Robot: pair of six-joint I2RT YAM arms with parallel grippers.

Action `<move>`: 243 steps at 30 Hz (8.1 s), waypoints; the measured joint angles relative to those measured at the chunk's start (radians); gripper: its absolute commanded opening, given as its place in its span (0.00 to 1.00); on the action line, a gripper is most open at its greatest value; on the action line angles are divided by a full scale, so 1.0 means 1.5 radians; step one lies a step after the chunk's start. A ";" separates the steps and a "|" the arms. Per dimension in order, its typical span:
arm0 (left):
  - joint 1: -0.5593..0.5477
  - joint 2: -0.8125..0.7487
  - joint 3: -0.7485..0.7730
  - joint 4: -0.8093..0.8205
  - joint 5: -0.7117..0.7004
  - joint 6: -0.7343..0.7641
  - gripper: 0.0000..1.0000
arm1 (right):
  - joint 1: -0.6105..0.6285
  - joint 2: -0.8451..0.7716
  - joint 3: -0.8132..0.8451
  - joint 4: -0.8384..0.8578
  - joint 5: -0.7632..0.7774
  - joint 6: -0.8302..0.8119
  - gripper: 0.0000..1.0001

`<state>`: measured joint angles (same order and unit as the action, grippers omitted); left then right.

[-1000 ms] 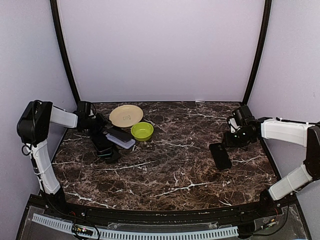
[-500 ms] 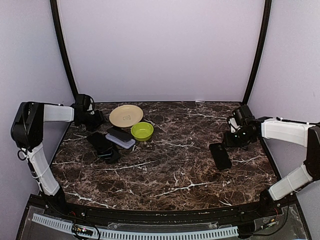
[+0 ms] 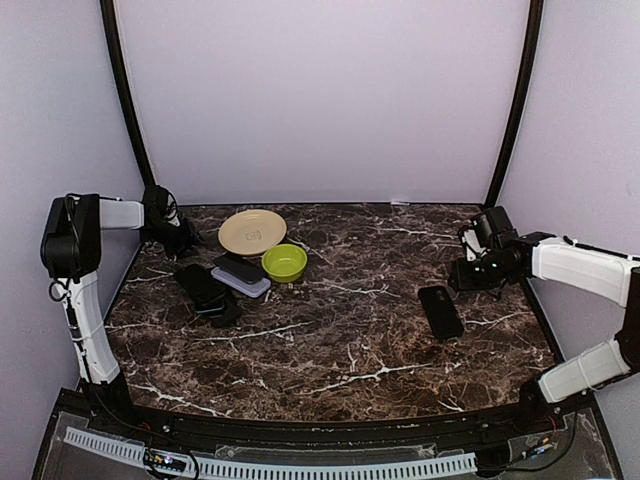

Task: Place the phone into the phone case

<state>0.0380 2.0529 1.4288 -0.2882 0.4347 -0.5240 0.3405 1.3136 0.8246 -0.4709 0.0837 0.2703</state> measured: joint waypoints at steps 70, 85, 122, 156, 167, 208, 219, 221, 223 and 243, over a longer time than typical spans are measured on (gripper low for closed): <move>-0.505 -0.530 -0.198 0.001 0.216 0.452 0.00 | 0.441 0.107 0.221 0.224 -0.387 -0.228 0.37; -0.523 -0.527 -0.194 0.003 0.135 0.441 0.90 | 0.381 0.075 0.185 0.167 -0.400 -0.200 0.00; -0.522 -0.277 -0.145 -0.032 -0.124 0.271 0.91 | -0.017 0.205 0.115 -0.154 -0.223 -0.060 0.00; -0.531 -0.268 -0.145 -0.029 -0.129 0.269 0.89 | -0.013 0.145 0.118 -0.182 -0.062 0.026 0.50; -0.542 -0.260 -0.144 -0.029 -0.140 0.269 0.87 | -0.003 0.178 0.060 -0.152 -0.091 0.043 0.18; -0.544 -0.249 -0.123 -0.041 -0.153 0.282 0.87 | 0.144 0.158 0.163 -0.225 0.074 0.120 0.98; -0.544 -0.251 -0.135 -0.040 -0.145 0.290 0.87 | 0.104 0.239 0.119 -0.172 -0.004 0.070 0.99; -0.544 -0.251 -0.136 -0.039 -0.143 0.290 0.87 | 0.105 0.252 0.113 -0.166 -0.004 0.069 0.98; -0.544 -0.251 -0.137 -0.039 -0.142 0.290 0.87 | 0.109 0.261 0.114 -0.159 -0.001 0.070 0.97; -0.544 -0.261 -0.157 -0.001 -0.139 0.265 0.86 | 0.191 0.251 0.103 -0.114 0.049 0.075 0.42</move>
<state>-0.7784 1.6608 1.1934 -0.2897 0.2256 -0.1268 0.6273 1.6905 0.9791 -0.6415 0.1577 0.3820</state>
